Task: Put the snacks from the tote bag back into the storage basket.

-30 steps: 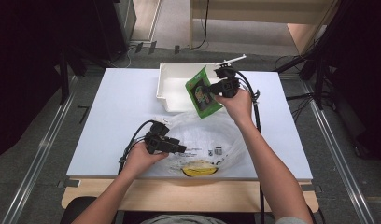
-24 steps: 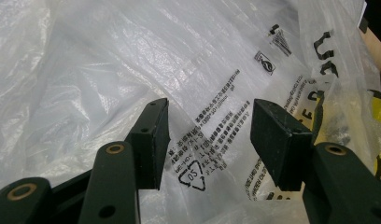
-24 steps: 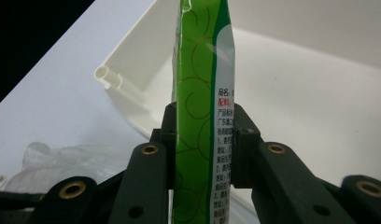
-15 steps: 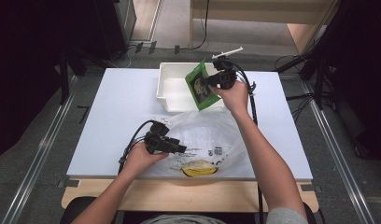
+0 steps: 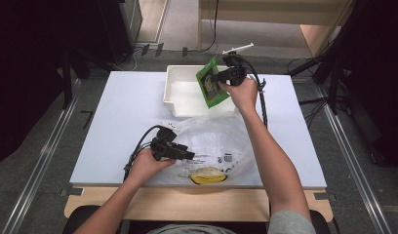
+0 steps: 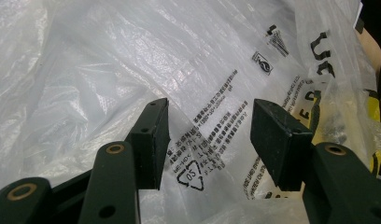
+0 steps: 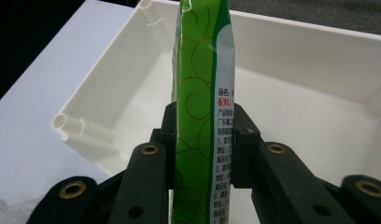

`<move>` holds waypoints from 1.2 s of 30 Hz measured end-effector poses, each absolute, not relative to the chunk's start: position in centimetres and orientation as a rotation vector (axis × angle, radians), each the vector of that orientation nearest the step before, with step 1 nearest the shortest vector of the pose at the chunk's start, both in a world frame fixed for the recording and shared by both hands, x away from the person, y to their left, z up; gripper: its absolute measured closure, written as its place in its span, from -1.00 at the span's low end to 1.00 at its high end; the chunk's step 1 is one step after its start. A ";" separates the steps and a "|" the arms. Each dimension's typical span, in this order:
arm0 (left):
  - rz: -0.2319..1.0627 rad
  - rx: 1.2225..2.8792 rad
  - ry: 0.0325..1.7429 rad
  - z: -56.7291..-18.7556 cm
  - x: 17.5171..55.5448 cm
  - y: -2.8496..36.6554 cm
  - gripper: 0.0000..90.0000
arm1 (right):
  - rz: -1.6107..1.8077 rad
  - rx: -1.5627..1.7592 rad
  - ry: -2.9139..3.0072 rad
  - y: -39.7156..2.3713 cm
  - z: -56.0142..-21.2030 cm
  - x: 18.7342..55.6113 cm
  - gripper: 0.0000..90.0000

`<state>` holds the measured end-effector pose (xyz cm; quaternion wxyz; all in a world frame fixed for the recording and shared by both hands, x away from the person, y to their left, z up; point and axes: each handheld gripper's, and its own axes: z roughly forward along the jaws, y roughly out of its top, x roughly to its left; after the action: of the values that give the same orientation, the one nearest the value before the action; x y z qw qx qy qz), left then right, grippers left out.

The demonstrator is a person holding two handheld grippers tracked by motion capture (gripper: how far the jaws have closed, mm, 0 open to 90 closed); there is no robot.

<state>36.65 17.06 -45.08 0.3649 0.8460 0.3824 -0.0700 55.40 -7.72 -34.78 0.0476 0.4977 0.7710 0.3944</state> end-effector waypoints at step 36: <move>-0.190 2.174 0.971 -45.1 36.6 17.1 0.07 | 1.125 1.595 2.275 -5.5 -35.0 61.7 0.64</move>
<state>36.61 17.09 -45.14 0.3676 0.8464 0.3781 -0.0741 61.72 -5.47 -34.99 0.0721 0.5309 0.7569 0.3742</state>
